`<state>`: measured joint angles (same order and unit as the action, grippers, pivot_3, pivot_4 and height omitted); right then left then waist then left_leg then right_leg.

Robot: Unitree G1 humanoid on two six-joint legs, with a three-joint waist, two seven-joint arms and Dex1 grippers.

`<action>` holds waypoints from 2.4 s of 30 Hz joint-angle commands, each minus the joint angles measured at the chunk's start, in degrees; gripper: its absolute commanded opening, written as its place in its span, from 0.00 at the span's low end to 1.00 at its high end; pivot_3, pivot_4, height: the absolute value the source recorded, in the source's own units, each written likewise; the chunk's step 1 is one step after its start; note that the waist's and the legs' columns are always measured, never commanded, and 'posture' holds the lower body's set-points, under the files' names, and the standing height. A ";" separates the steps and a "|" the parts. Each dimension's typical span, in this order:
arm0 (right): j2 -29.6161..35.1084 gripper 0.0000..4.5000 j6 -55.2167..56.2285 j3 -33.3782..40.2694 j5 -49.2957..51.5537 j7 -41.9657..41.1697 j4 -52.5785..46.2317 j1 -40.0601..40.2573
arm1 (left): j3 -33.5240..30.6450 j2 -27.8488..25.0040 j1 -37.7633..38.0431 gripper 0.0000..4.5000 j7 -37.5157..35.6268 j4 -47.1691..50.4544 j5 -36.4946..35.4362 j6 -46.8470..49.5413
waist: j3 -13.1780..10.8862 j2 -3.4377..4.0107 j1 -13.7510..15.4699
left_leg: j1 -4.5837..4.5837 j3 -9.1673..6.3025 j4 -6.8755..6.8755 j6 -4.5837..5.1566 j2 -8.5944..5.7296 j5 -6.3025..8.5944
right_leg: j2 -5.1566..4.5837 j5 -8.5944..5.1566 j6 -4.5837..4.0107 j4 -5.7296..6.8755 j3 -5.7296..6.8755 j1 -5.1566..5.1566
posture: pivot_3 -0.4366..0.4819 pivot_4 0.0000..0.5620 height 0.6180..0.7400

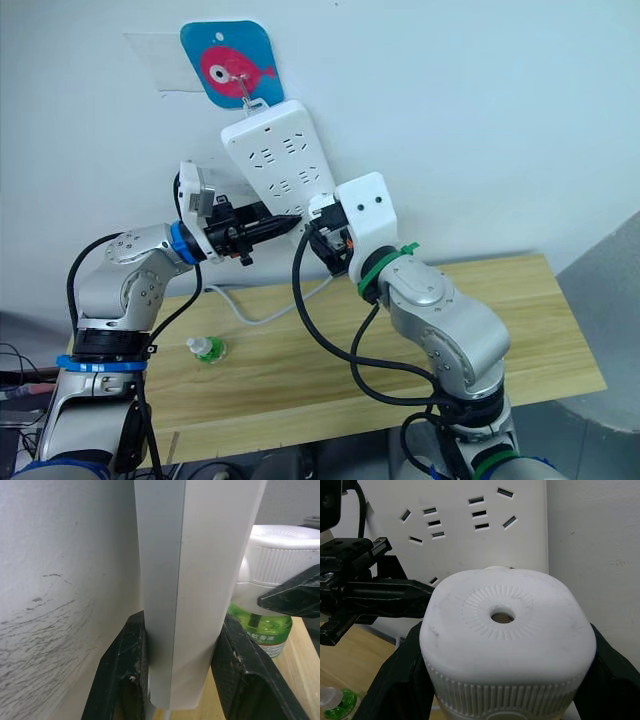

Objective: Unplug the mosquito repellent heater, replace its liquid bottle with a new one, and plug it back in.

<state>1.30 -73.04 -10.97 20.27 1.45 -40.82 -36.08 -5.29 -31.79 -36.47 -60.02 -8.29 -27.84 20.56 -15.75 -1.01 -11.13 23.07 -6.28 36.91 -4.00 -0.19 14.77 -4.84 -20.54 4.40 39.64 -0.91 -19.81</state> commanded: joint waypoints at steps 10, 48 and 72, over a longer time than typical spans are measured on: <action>2.02 0.67 -7.13 6.95 1.99 -3.44 -9.53 0.18 | -0.54 -0.96 -0.59 0.29 2.75 -1.79 2.33 -0.12 | -0.13 0.01 -0.01 | -0.02 0.02 0.02 0.00 0.00 0.00 | 0.00 0.00 0.00 0.09 -0.03 -0.02 | 0.09 0.53 1.00; 17.02 0.67 -5.82 26.26 31.53 -20.40 -11.64 8.65 | -6.79 -6.82 14.20 0.99 3.88 12.49 -1.86 4.24 | -0.51 0.01 -1.54 | 0.53 0.07 -0.09 -0.03 0.07 -0.02 | 0.01 0.00 0.00 -0.12 0.03 -0.50 | 0.14 0.46 1.00; 20.44 0.67 2.24 25.37 50.04 -8.35 -3.93 8.90 | -13.32 0.97 33.30 0.99 8.75 35.82 -22.54 11.85 | -0.51 0.00 0.23 | 0.75 0.17 0.03 -0.02 0.10 -0.02 | -0.03 0.00 0.00 0.02 0.02 -0.69 | 0.18 0.47 1.00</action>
<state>21.41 -72.85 14.23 67.80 -7.84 -43.74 -26.32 -17.78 -30.70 -3.64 -50.87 25.22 -50.12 34.53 -16.25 -1.01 -10.89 23.82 -6.12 36.94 -4.02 -0.07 14.75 -4.85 -20.54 4.39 39.67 -0.88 -20.50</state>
